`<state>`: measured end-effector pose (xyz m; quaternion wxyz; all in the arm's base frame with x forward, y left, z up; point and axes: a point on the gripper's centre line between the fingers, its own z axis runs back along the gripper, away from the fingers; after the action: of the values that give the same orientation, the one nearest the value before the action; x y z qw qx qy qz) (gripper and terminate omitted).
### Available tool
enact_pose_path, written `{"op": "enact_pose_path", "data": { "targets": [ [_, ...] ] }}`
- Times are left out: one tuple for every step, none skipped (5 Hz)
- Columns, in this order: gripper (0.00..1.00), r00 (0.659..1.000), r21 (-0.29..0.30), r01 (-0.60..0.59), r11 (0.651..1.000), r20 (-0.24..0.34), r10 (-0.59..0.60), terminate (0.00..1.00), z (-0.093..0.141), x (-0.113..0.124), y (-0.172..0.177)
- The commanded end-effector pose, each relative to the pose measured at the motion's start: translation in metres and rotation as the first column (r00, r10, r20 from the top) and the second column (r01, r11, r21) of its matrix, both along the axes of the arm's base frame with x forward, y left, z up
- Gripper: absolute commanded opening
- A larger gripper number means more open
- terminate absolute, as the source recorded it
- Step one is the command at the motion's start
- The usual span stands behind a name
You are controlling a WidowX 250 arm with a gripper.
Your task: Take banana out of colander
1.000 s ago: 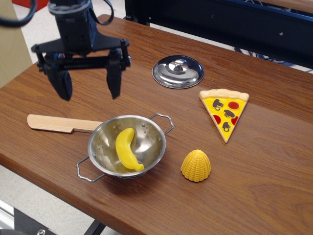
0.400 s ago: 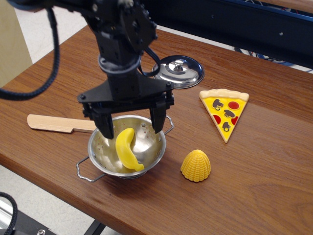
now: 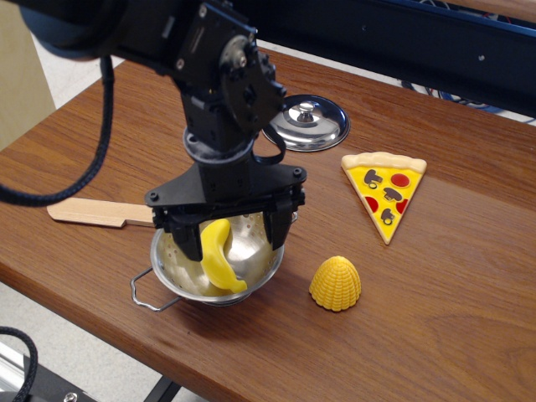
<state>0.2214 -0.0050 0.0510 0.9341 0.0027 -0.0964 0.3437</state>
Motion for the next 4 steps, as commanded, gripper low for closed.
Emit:
{"op": "enact_pose_path", "data": {
  "targets": [
    [1.00,0.999,0.015,-0.045,0.999,-0.010,0.045,0.00,-0.008,0.001,0.009],
    [1.00,0.997,0.023,-0.068,0.997,-0.036,0.069,0.00,-0.018,0.001,0.012],
    [1.00,0.995,0.017,-0.084,0.996,-0.049,0.085,0.00,-0.025,0.004,0.011],
    [1.00,0.994,0.018,-0.091,0.996,-0.052,0.092,0.00,-0.028,0.005,0.011]
  ]
}}
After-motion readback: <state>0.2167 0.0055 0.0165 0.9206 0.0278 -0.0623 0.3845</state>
